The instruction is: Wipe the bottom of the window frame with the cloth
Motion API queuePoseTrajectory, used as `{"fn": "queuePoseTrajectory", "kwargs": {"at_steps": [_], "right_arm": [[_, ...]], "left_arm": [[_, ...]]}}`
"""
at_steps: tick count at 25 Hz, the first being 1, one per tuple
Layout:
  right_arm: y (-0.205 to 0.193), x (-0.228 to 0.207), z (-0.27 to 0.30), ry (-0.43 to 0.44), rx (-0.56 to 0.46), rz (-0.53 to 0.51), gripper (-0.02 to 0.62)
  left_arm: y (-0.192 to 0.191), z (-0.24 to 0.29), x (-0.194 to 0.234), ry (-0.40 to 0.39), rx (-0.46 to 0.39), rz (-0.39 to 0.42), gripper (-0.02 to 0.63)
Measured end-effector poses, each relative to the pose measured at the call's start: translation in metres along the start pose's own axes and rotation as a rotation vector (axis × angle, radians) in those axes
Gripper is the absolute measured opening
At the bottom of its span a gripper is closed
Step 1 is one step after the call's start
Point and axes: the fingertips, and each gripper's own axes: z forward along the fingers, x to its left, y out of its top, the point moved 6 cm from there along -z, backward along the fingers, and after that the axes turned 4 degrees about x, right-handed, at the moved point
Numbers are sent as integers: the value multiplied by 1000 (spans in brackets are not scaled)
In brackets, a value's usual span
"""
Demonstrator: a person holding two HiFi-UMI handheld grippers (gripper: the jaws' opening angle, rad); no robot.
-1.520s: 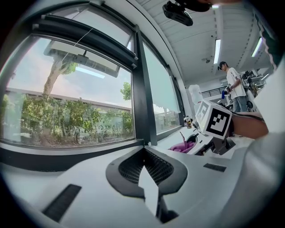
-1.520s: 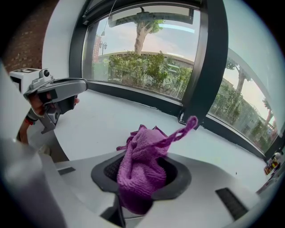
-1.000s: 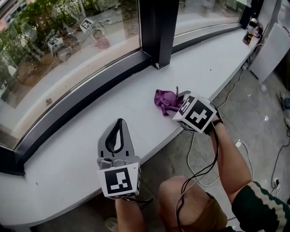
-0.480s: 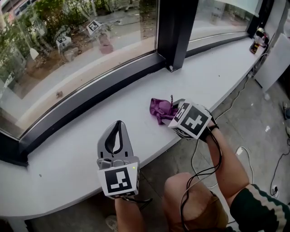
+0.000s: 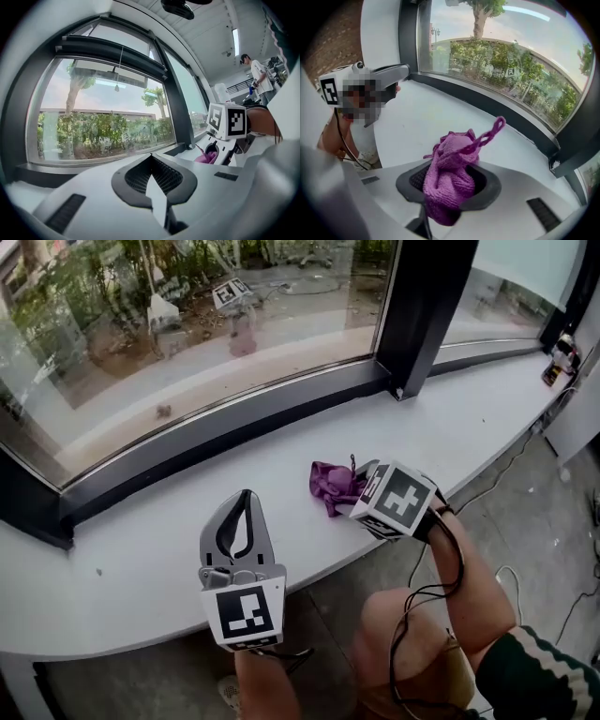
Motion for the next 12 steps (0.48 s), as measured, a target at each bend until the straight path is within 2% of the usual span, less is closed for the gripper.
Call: {"fn": "queuePoseTrajectory", "kwargs": {"at_steps": [4, 7, 12], "right_arm": [[27, 20, 11, 34, 1, -41, 146], [46, 36, 18, 52, -5, -63, 146], [75, 67, 28, 94, -17, -88, 146]], "left_arm": [[-5, -17, 29, 57, 1, -27, 3], [-9, -28, 47, 91, 19, -16, 3], [-16, -48, 71, 114, 58, -11, 3]]}}
